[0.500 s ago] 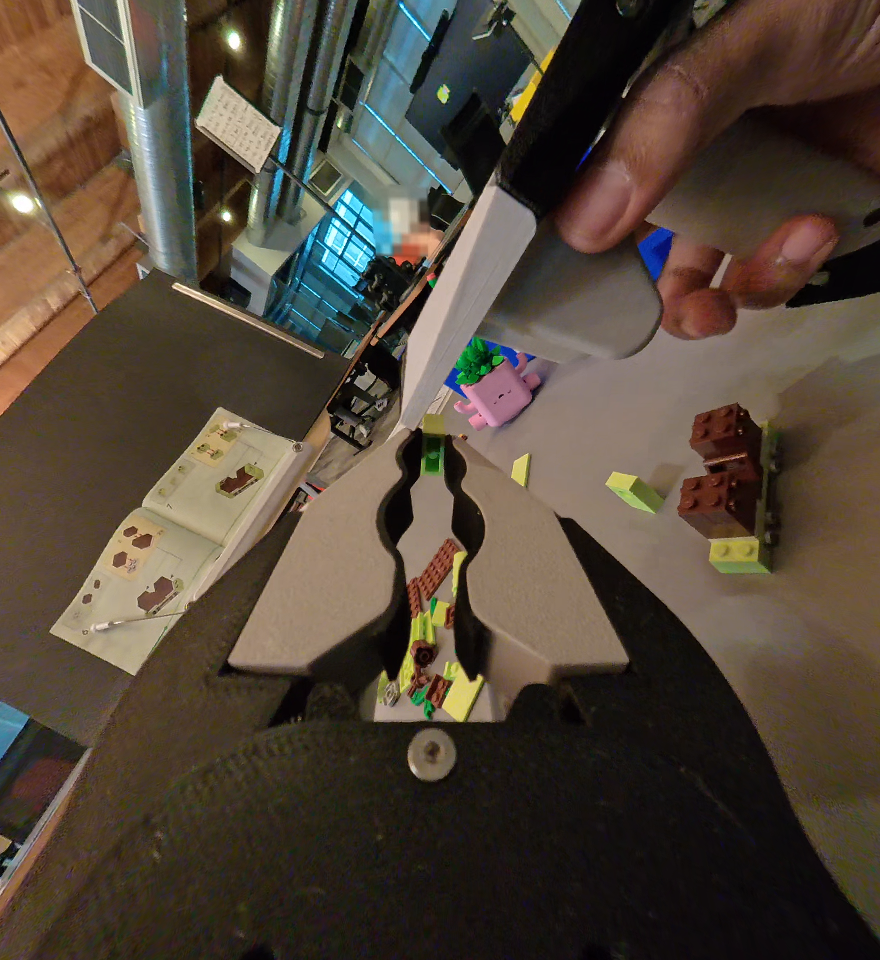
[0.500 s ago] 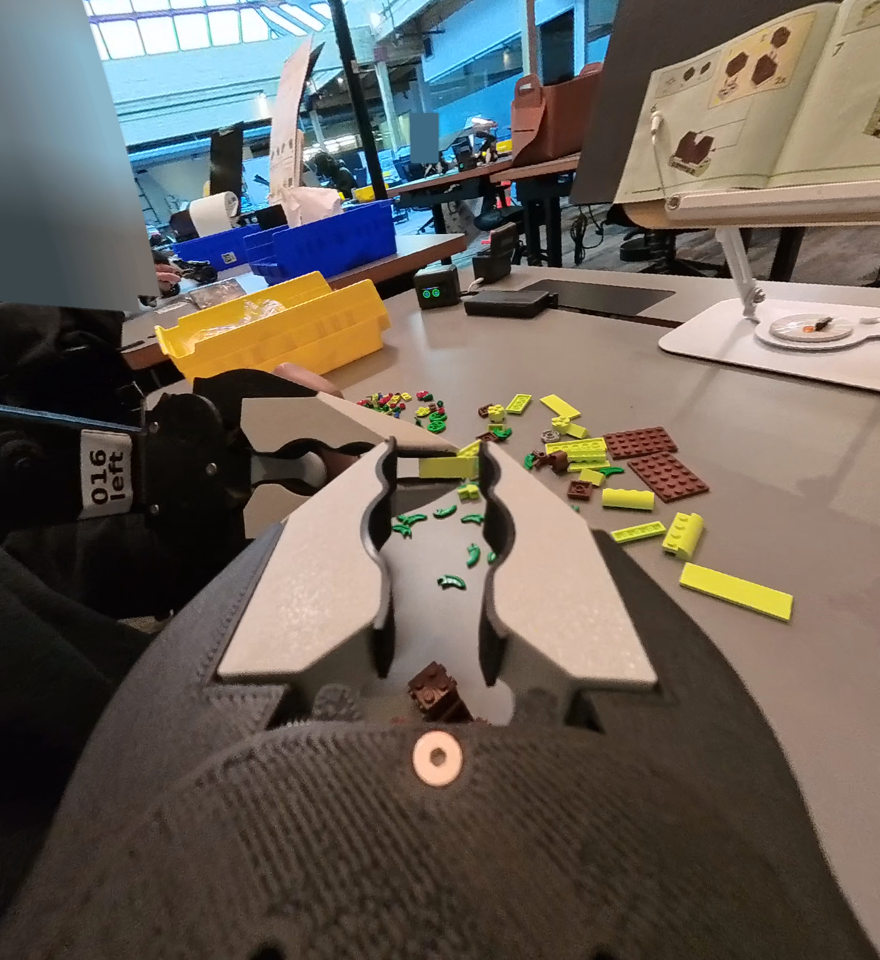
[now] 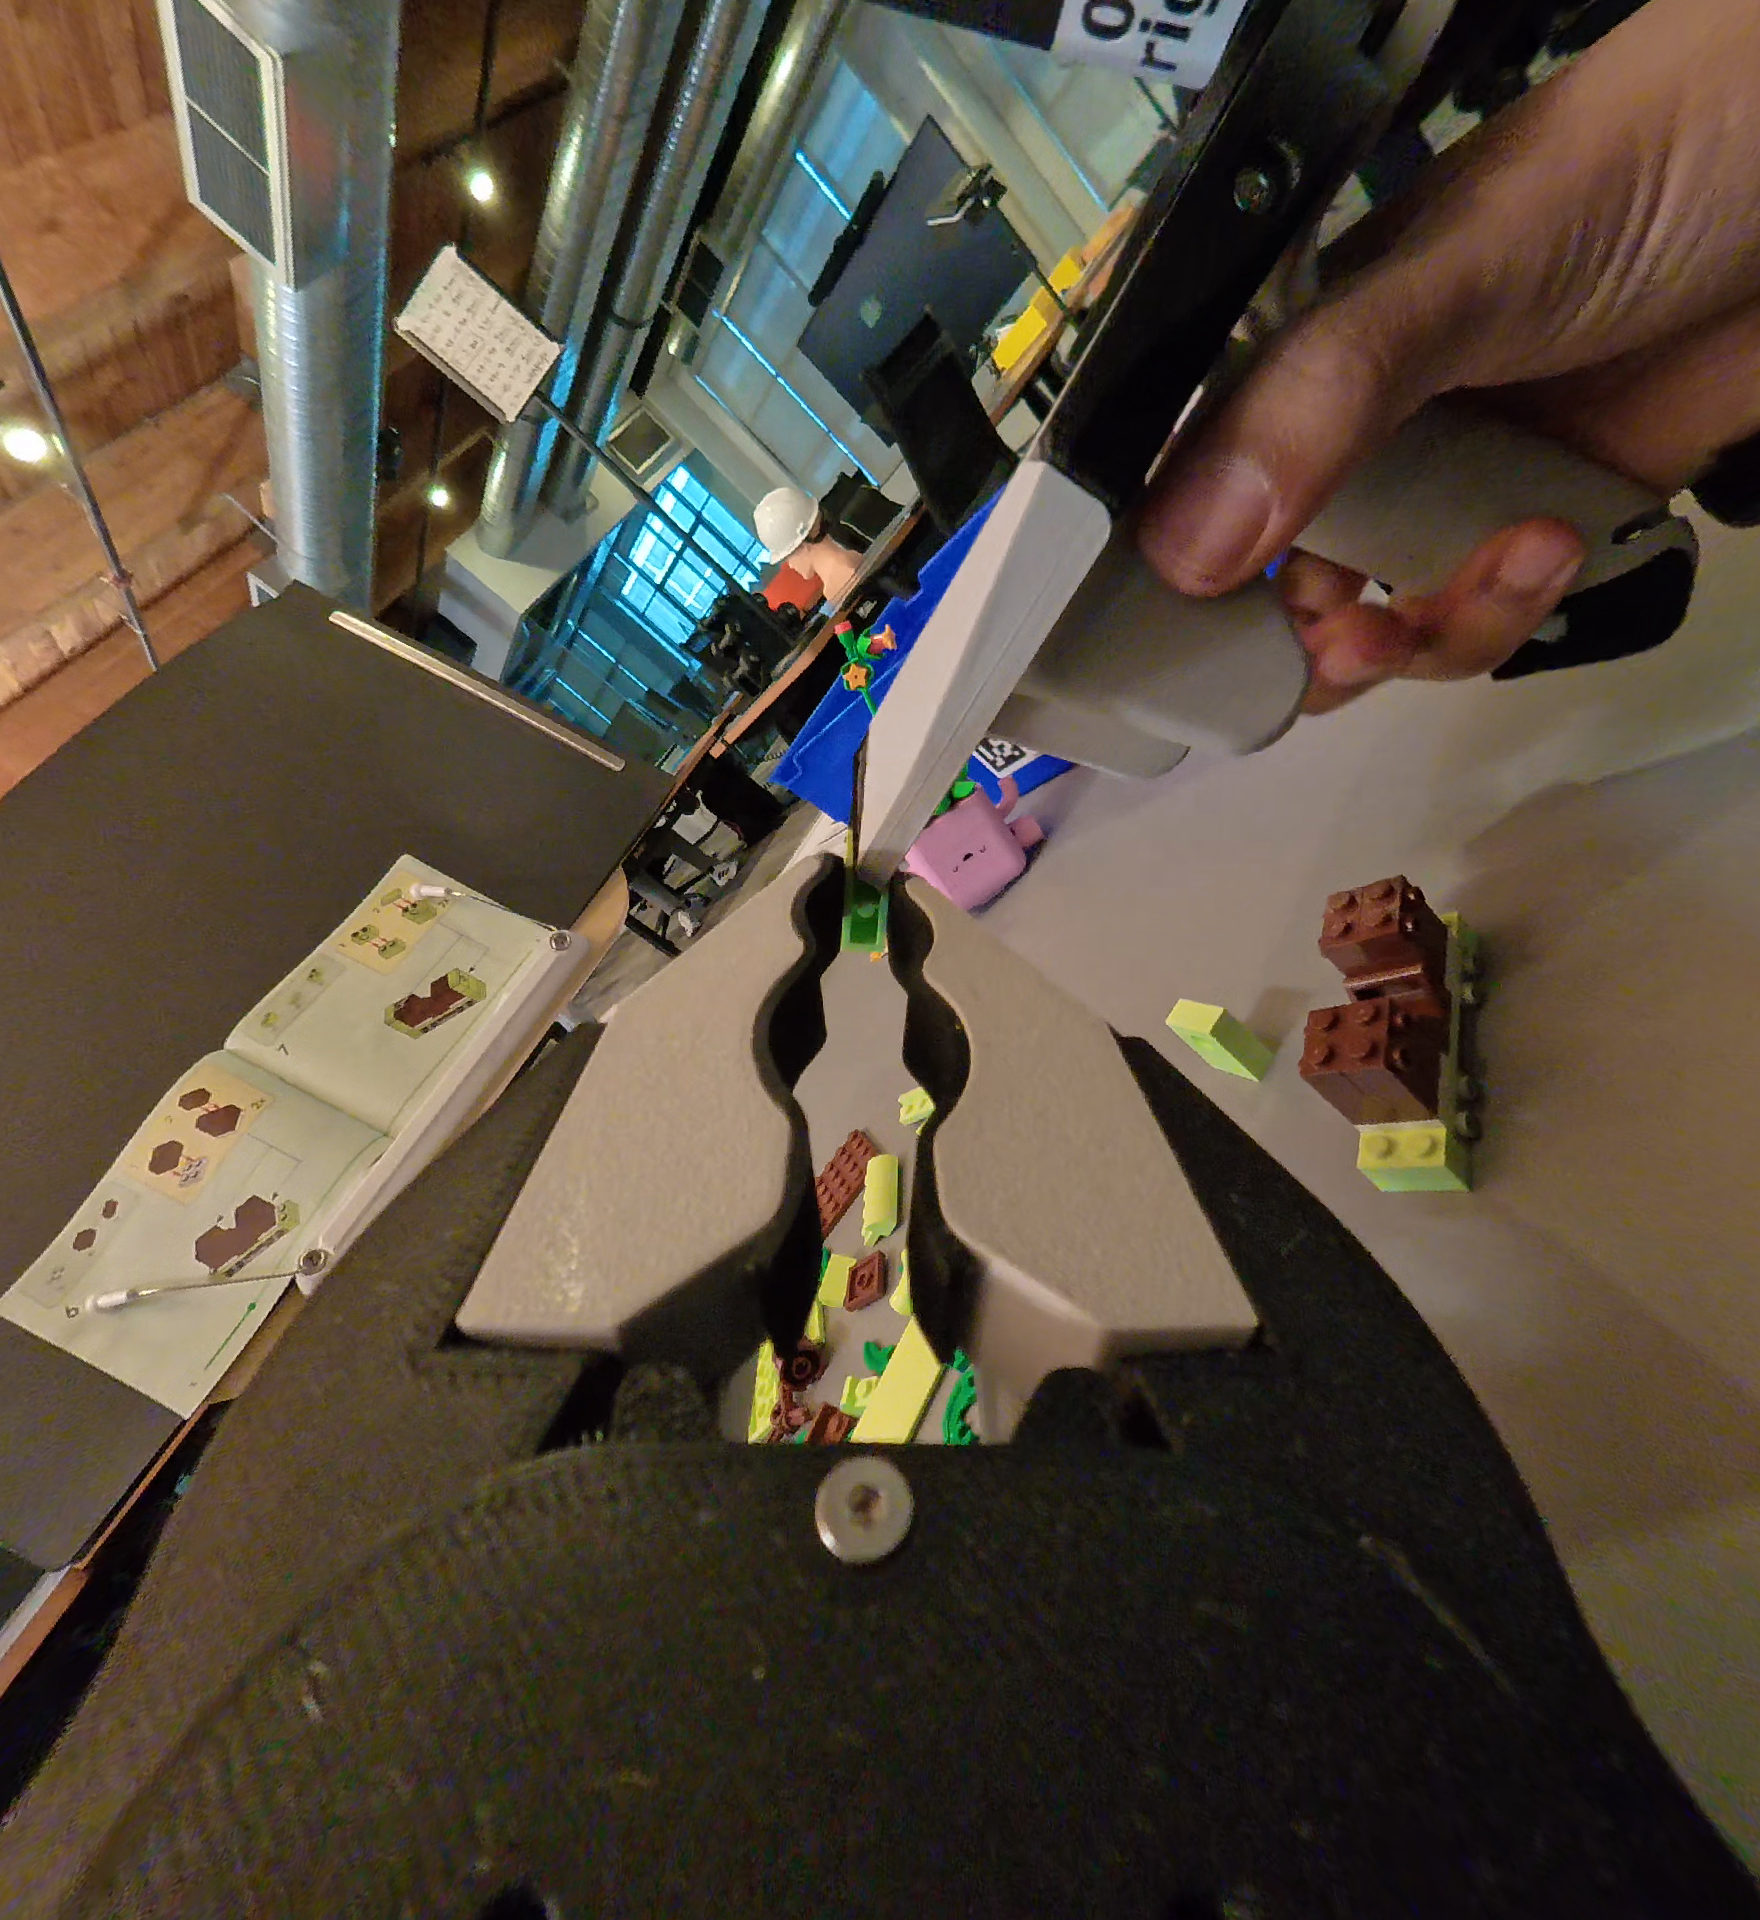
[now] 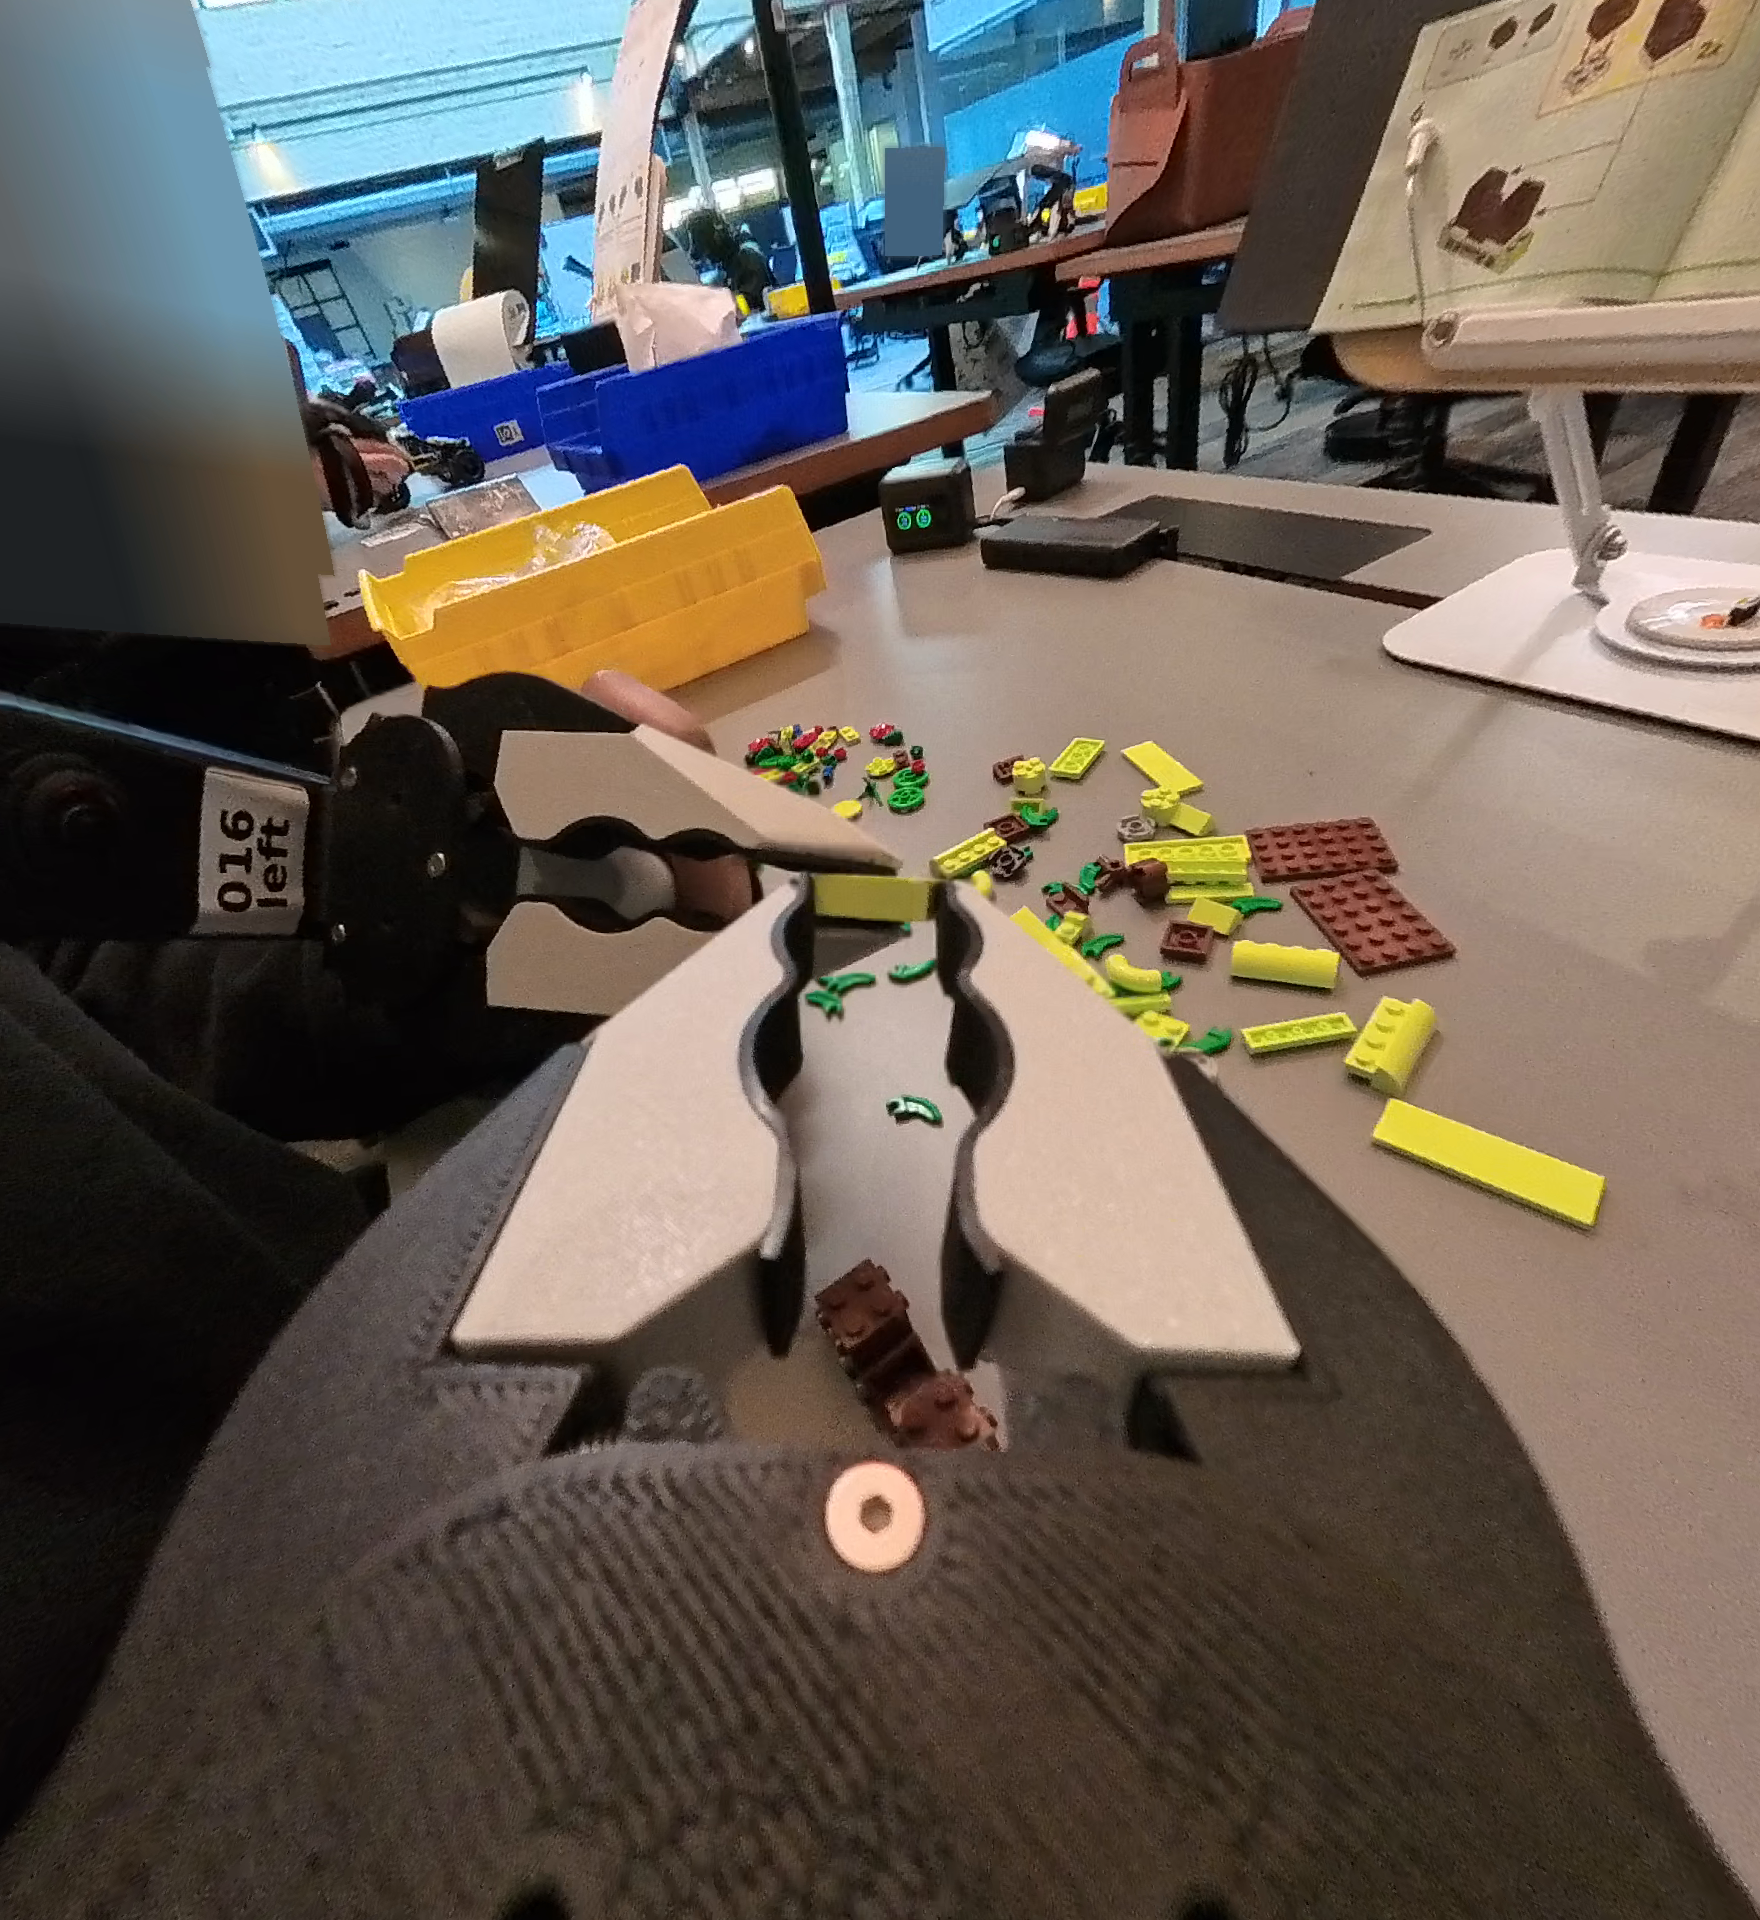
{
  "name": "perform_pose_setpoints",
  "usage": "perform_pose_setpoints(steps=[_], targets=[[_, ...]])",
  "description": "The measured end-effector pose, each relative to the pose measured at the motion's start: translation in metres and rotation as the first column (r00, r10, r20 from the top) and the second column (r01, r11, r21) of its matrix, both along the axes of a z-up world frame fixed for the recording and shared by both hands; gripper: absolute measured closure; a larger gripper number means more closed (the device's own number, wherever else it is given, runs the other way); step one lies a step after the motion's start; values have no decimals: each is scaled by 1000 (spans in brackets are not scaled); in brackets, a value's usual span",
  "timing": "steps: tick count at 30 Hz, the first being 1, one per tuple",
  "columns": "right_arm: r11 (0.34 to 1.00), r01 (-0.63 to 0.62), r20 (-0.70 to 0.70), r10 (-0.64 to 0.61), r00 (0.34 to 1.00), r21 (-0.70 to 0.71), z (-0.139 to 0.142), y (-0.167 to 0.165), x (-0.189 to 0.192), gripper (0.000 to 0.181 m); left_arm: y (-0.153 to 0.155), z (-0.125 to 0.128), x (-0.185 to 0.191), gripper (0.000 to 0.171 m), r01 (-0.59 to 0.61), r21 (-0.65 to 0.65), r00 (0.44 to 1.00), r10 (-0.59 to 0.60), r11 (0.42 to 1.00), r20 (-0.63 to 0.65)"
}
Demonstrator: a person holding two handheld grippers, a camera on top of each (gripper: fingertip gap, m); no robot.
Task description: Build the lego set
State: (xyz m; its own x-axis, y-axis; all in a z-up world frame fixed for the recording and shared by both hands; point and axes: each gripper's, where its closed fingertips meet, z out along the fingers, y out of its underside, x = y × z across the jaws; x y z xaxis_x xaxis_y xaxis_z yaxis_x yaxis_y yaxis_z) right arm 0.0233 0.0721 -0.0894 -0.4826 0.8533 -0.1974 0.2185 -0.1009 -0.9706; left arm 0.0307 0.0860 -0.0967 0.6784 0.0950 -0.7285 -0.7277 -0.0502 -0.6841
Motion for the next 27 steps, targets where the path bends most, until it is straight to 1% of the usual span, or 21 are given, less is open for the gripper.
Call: perform_pose_setpoints(steps=[4,7,8,9,11,12,13,15,16,17,19,20,21,23,27], targets=[[998,3,7,-4,1000,65,-1,1,1,160,0,-1,1,165,4,1,1000,-4,1000,6],[992,22,6,-23,1000,126,-3,4,1,160,2,-4,0,163,13,-5,999,-13,1000,43],[986,72,-1,-72,997,152,-4,14,0,160,3,-7,-2,164,6,-18,997,-4,1000,80],[972,152,-30,-149,988,180,-2,30,-1,160,4,-9,-4,167,12,-32,992,-8,999,127],[929,272,-76,-261,962,249,-3,63,5,160,3,-8,-6,171,60,-48,967,-46,997,251],[897,304,-75,-296,952,320,-12,78,10,160,2,-7,-10,171,72,-44,946,-55,996,320],[858,311,-60,-314,947,409,-24,88,16,160,2,-7,-15,171,82,-46,919,-58,996,389],[756,288,-31,-335,942,588,-53,101,28,160,2,-9,-23,171,118,-53,850,-73,992,522],[698,252,-16,-326,945,670,-68,102,35,160,2,-10,-25,171,136,-51,809,-82,989,582],[623,222,-9,-326,945,750,-83,104,41,159,3,-10,-29,171,146,-40,770,-89,988,632],[444,190,-28,-348,937,876,-100,113,48,159,3,-10,-33,171,165,-20,697,-102,986,709],[384,165,-28,-339,941,908,-106,113,51,159,3,-11,-36,170,163,-21,671,-95,986,735],[352,144,-24,-326,945,925,-109,112,52,159,4,-12,-38,168,161,-24,652,-89,987,753],[336,131,-27,-296,955,933,-110,109,51,159,4,-13,-37,166,166,-25,640,-89,986,763],[343,101,-2,-277,961,934,-110,106,56,159,6,-18,-37,165,142,-58,672,-53,988,739]])
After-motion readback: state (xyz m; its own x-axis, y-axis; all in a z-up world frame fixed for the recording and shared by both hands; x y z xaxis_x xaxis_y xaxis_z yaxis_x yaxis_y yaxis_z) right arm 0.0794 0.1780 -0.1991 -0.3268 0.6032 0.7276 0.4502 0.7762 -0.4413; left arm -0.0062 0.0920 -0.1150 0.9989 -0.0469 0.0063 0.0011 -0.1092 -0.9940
